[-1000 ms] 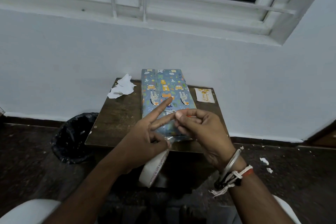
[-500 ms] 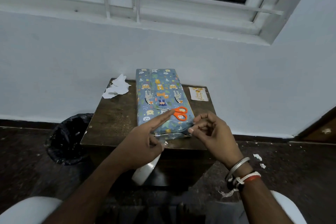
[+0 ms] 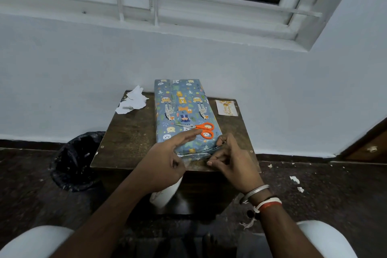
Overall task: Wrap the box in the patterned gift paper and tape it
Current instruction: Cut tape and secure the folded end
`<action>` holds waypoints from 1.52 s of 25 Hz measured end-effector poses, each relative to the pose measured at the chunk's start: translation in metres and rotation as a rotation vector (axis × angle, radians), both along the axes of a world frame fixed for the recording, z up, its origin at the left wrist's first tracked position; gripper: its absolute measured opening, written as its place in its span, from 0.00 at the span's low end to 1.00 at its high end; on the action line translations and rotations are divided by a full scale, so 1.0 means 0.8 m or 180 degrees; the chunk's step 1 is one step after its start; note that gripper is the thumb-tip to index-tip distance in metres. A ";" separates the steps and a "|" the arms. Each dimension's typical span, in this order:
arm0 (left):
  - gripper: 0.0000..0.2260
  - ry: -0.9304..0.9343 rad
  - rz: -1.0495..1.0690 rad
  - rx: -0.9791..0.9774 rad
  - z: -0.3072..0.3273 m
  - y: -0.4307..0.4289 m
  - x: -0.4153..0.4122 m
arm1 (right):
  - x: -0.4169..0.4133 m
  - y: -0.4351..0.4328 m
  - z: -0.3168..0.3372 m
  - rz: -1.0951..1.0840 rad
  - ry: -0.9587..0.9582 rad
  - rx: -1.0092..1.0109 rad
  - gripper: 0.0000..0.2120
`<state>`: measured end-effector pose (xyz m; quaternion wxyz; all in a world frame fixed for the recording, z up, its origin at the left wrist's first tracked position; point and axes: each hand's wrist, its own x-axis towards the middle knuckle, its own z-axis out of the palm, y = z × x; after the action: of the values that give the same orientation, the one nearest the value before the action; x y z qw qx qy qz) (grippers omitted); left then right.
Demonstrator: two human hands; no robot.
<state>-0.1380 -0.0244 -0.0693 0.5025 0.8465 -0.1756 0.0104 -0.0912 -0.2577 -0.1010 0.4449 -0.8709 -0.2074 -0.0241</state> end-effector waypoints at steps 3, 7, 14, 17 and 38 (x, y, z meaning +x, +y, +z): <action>0.34 0.0030 0.0081 0.0066 -0.009 0.007 0.002 | 0.007 0.001 -0.013 -0.0093 -0.0228 -0.0055 0.25; 0.36 0.0131 0.0055 0.0166 -0.021 0.013 0.006 | 0.010 0.002 -0.023 -0.0316 -0.0559 -0.0202 0.27; 0.36 0.0325 -0.0065 0.0240 -0.018 0.017 0.008 | 0.003 0.014 -0.035 -0.0912 -0.1491 -0.0929 0.28; 0.36 0.0384 -0.0083 0.0205 -0.019 0.018 0.009 | 0.008 0.013 -0.033 -0.1065 -0.2002 -0.1375 0.26; 0.23 0.0201 0.0473 -0.1092 0.008 0.005 -0.027 | -0.029 0.073 0.061 0.0453 0.1335 0.0849 0.08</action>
<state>-0.1594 -0.0202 -0.0631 0.6426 0.7590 -0.0924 0.0507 -0.1146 -0.1996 -0.0526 0.5897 -0.7737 -0.1663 0.1612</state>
